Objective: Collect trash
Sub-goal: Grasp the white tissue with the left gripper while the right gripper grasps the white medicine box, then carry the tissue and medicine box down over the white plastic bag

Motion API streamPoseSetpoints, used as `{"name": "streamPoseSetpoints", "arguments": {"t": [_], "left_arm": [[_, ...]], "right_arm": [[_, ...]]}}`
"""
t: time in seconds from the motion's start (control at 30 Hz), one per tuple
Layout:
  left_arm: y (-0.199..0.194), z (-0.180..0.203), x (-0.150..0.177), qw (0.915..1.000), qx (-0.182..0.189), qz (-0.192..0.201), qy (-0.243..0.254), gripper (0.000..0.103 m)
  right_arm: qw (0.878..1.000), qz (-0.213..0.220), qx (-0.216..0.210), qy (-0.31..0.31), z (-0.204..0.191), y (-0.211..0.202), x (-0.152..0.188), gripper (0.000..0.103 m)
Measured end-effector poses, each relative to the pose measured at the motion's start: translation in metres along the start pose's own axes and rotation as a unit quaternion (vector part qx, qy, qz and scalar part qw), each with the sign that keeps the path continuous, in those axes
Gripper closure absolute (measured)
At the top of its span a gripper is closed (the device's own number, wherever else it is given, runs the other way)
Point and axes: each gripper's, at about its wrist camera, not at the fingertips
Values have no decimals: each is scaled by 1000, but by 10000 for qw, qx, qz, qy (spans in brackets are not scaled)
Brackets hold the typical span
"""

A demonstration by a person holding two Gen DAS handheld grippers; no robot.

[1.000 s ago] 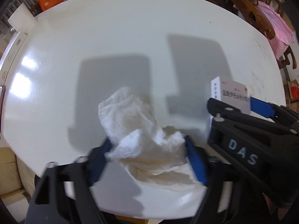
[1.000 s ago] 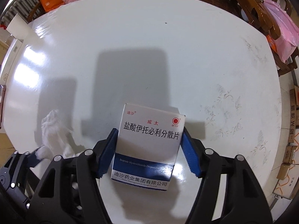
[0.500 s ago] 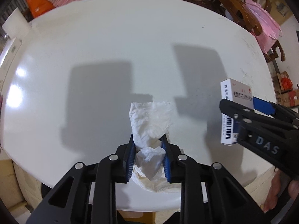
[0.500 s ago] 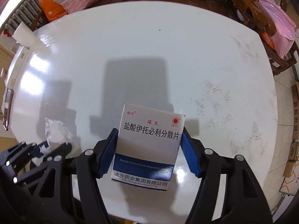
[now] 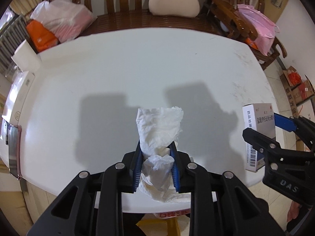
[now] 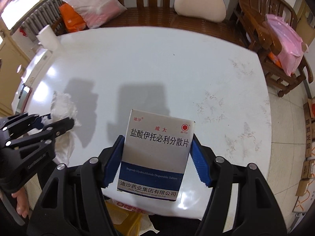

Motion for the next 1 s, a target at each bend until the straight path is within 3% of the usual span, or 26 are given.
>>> {"name": "streamPoseSetpoints", "arguments": {"t": [0.2, 0.53, 1.0], "left_arm": [[-20, 1, 27, 9995, 260, -33, 198, 78], [-39, -7, 89, 9975, 357, 132, 601, 78], [1, -11, 163, 9944, 545, -214, 885, 78]], "right_arm": [[9997, 183, -12, -180, -25, -28, 29, 38], [9983, 367, 32, -457, -60, -53, 82, 38], [9986, 116, -15, -513, -94, -27, 153, 38]]}}
Point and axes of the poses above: each gripper's, at about its wrist camera, not at the fingertips, and y roughly the way its jaws point, z to its right, x to its underside, and after that the axes turned 10 degrees about -y, right-handed
